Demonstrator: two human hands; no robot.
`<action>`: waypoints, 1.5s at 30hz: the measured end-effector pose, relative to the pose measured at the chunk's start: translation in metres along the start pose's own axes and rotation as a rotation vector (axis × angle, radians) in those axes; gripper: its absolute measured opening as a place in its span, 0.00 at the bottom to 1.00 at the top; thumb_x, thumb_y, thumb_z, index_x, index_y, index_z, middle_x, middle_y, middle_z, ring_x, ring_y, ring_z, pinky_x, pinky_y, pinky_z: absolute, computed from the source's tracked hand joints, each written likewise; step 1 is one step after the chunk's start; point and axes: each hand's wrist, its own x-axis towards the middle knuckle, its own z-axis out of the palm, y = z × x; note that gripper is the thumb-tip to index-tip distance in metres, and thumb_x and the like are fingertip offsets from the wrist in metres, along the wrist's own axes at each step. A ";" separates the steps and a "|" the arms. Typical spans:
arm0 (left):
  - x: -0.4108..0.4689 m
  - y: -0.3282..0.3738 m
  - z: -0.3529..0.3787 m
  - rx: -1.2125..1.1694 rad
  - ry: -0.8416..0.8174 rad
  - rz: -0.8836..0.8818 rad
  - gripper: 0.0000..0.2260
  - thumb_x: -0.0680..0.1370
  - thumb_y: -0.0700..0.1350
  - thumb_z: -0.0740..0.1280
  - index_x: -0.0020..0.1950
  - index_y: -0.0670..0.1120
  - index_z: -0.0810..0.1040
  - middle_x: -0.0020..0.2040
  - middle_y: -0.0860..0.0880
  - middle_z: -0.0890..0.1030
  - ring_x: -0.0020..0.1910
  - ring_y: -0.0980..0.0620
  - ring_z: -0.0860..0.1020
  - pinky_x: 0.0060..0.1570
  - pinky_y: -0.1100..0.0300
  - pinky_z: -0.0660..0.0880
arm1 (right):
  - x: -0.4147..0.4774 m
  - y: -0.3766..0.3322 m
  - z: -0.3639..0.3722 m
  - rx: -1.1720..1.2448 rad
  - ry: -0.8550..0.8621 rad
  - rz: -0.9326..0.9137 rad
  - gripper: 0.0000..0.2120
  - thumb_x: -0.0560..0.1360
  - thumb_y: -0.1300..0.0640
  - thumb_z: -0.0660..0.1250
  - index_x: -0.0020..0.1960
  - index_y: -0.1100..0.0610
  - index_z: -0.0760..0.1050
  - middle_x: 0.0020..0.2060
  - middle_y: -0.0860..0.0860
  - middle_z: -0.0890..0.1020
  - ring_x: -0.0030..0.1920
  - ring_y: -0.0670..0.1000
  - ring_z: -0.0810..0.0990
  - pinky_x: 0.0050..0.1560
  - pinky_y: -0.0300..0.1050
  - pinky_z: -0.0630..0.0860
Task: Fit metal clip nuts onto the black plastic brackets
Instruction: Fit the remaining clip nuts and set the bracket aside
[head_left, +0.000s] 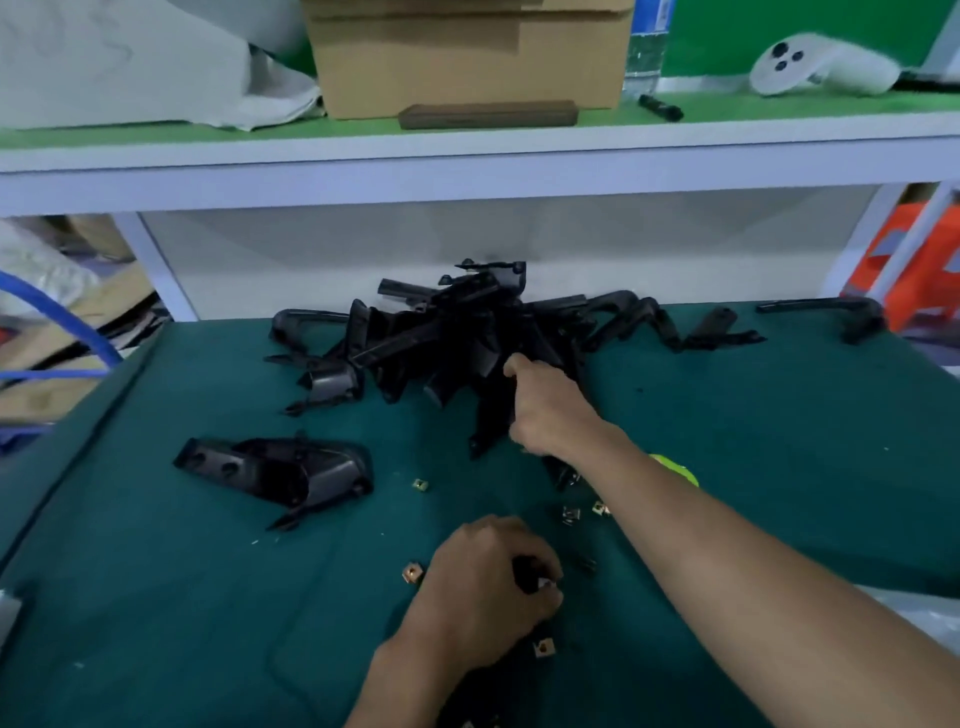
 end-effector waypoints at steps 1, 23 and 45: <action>0.000 0.000 -0.001 -0.009 -0.013 0.002 0.06 0.72 0.53 0.72 0.48 0.59 0.83 0.46 0.62 0.79 0.48 0.63 0.76 0.44 0.73 0.67 | -0.007 0.002 -0.006 0.057 0.051 -0.022 0.41 0.69 0.70 0.73 0.76 0.49 0.61 0.56 0.52 0.76 0.45 0.51 0.79 0.34 0.44 0.77; -0.019 0.005 -0.020 -0.604 0.505 -0.242 0.08 0.77 0.43 0.74 0.42 0.56 0.85 0.36 0.52 0.86 0.37 0.54 0.85 0.43 0.65 0.79 | -0.189 0.039 0.055 -0.071 0.383 -0.028 0.30 0.71 0.61 0.67 0.67 0.44 0.60 0.47 0.45 0.79 0.44 0.56 0.81 0.38 0.49 0.69; -0.040 -0.004 -0.018 0.130 0.233 -0.139 0.07 0.76 0.50 0.72 0.51 0.61 0.86 0.46 0.67 0.78 0.58 0.62 0.71 0.57 0.70 0.68 | -0.182 0.059 0.055 0.005 0.406 0.033 0.10 0.75 0.43 0.65 0.48 0.47 0.69 0.36 0.47 0.80 0.43 0.61 0.80 0.37 0.49 0.70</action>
